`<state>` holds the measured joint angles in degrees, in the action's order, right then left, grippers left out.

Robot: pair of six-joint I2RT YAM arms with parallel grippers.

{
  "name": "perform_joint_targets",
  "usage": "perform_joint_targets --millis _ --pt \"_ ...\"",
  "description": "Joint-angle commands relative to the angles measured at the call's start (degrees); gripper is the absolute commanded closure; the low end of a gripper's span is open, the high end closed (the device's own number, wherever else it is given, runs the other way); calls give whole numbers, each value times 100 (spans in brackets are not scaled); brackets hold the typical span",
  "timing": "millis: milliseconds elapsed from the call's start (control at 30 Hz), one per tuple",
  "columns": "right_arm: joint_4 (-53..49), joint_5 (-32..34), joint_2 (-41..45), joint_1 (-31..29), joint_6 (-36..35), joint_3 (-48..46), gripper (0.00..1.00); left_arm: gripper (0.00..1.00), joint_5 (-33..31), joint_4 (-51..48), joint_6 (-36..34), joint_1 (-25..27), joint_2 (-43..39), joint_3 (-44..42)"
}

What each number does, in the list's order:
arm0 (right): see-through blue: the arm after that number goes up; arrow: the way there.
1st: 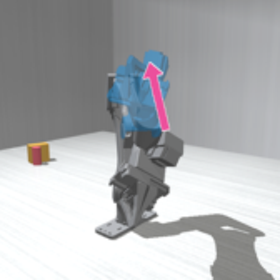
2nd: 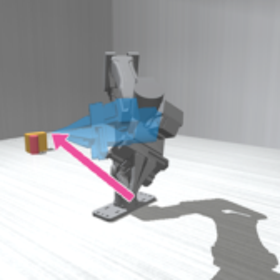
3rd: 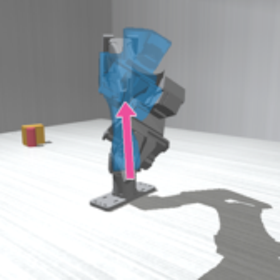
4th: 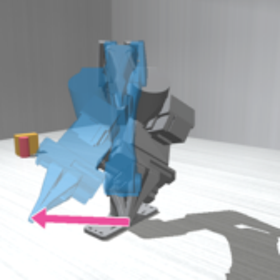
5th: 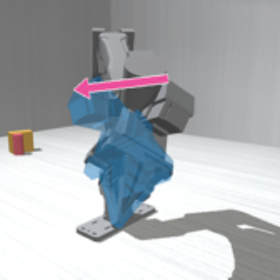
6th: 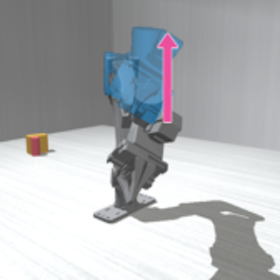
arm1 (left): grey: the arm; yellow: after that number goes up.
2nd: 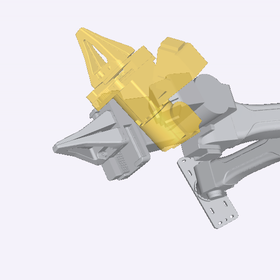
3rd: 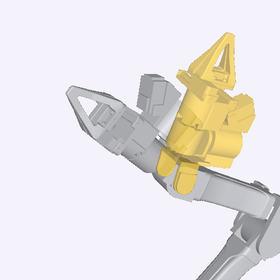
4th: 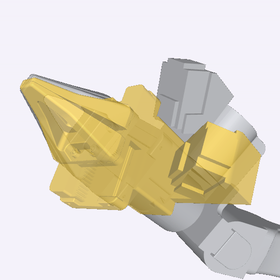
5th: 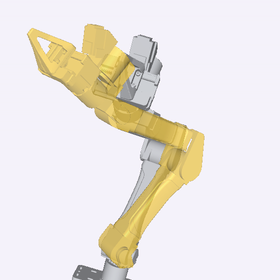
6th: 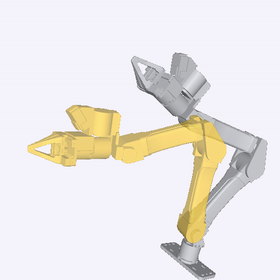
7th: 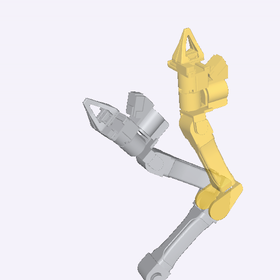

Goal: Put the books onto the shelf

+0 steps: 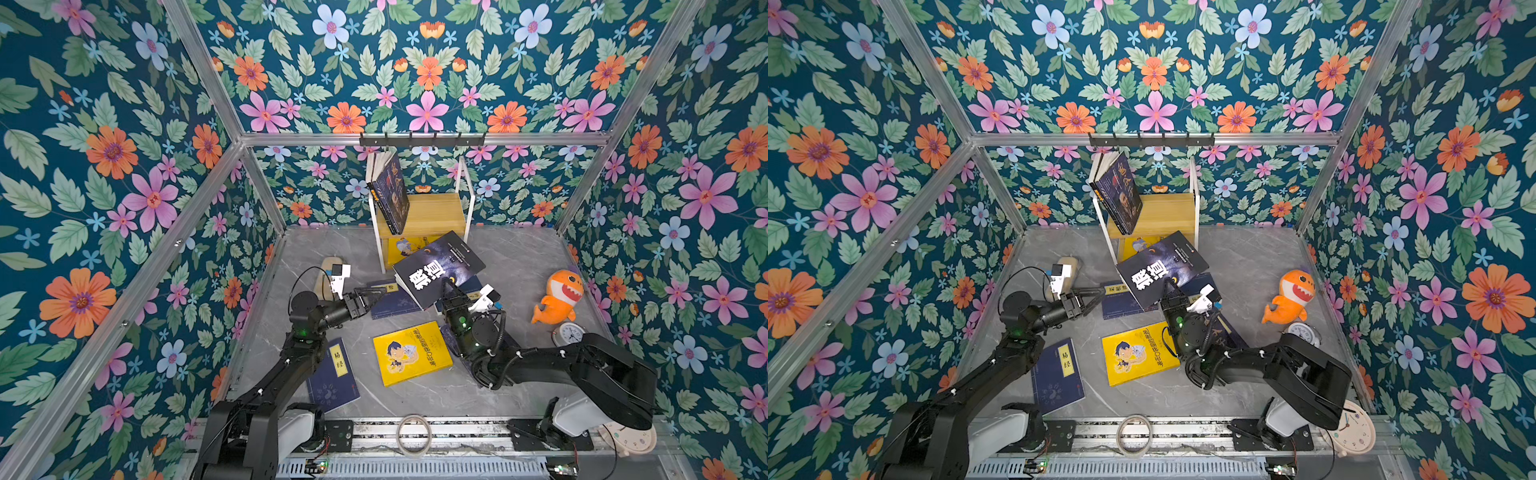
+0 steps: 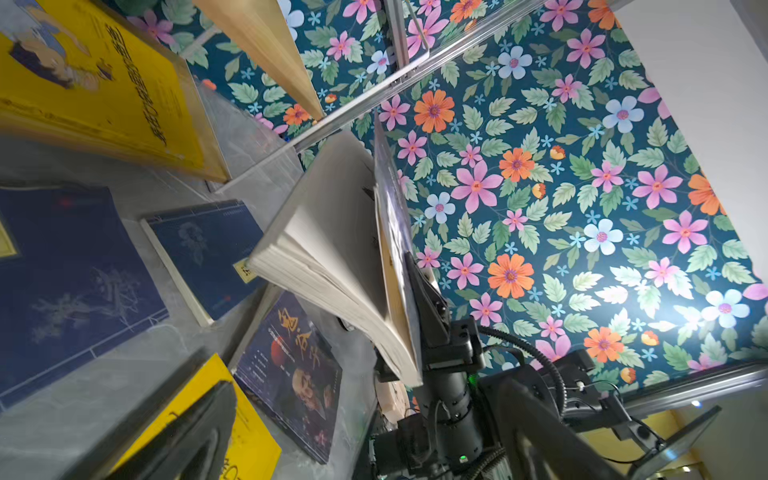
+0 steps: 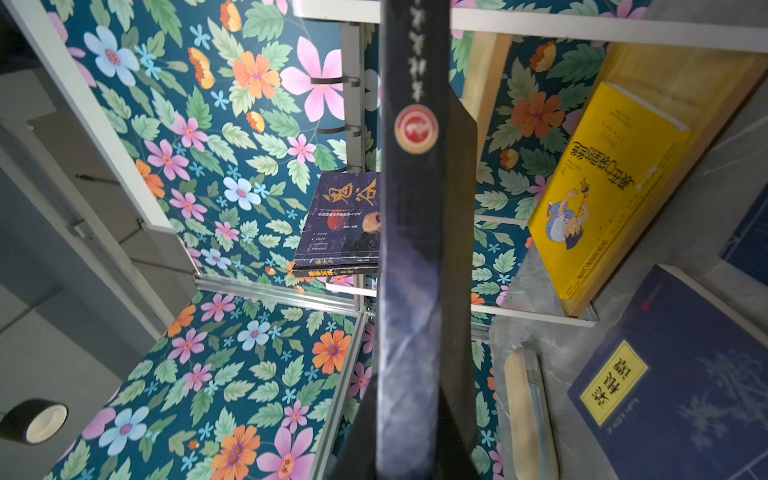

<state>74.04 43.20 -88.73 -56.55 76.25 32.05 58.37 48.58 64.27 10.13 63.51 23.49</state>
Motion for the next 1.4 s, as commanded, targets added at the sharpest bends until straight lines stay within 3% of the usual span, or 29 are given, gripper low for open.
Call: perform_joint_targets --millis 0,133,267,500,567,733,967,1100,1367 --pt "743 404 -176 -125 334 239 100 0 -31 577 298 249 22 -6" --pt "743 425 -515 -181 759 477 100 0 -35 572 279 499 221 114" --pt "743 327 -767 -242 656 692 100 0 -213 126 96 622 337 167" --pt "743 226 -1056 -382 721 845 100 0 -412 3 174 628 496 315" --pt "748 210 -1226 -415 1023 842 100 0 -445 -24 147 592 520 381" --pt "744 291 -1346 -558 1156 778 100 3 -553 -823 -236 405 523 590" --pt "743 315 -1334 -690 1082 631 100 25 -899 -1744 -719 113 532 780" --pt "748 276 -1624 -763 1493 741 100 38 -913 -1720 -688 53 562 776" --pt "743 285 -1722 -826 1450 770 100 71 -1075 -2031 -934 11 575 786"
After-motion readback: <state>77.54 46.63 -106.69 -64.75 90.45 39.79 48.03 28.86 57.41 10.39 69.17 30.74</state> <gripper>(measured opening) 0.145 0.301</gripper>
